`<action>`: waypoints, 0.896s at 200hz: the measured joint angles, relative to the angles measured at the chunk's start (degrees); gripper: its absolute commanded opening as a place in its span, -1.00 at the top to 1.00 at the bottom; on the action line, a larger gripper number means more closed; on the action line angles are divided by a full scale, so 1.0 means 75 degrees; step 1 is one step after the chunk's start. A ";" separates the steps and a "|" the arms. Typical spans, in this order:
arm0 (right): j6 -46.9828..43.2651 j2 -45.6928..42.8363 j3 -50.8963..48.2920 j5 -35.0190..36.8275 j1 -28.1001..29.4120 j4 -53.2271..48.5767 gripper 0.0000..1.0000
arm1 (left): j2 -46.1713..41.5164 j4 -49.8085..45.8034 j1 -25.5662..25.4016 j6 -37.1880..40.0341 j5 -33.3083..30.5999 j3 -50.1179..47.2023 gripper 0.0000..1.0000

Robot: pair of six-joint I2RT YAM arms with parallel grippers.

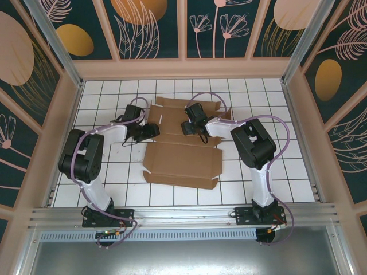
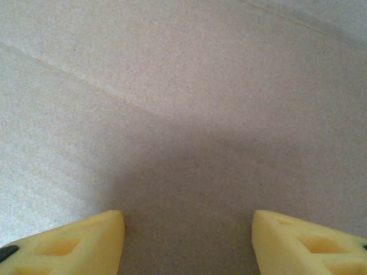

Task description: Fold the paper box

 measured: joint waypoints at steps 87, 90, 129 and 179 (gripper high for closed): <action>-0.0029 0.0044 0.0111 0.0032 0.0029 -0.0166 -0.22 | 0.0385 0.0624 -0.0924 -0.0382 0.0452 0.0493 -0.20; -0.0029 0.0047 0.0111 0.0035 0.0029 -0.0166 -0.22 | 0.0455 0.0667 -0.0933 -0.0434 0.0478 0.0490 -0.20; -0.0026 0.0047 0.0111 0.0032 0.0035 -0.0169 -0.22 | 0.0764 0.1017 -0.0935 -0.0737 0.0624 0.0411 -0.18; -0.0017 -0.0052 0.0085 -0.0070 0.0032 -0.0274 -0.22 | 0.0338 0.0408 -0.0950 -0.0705 0.0376 0.0685 -0.21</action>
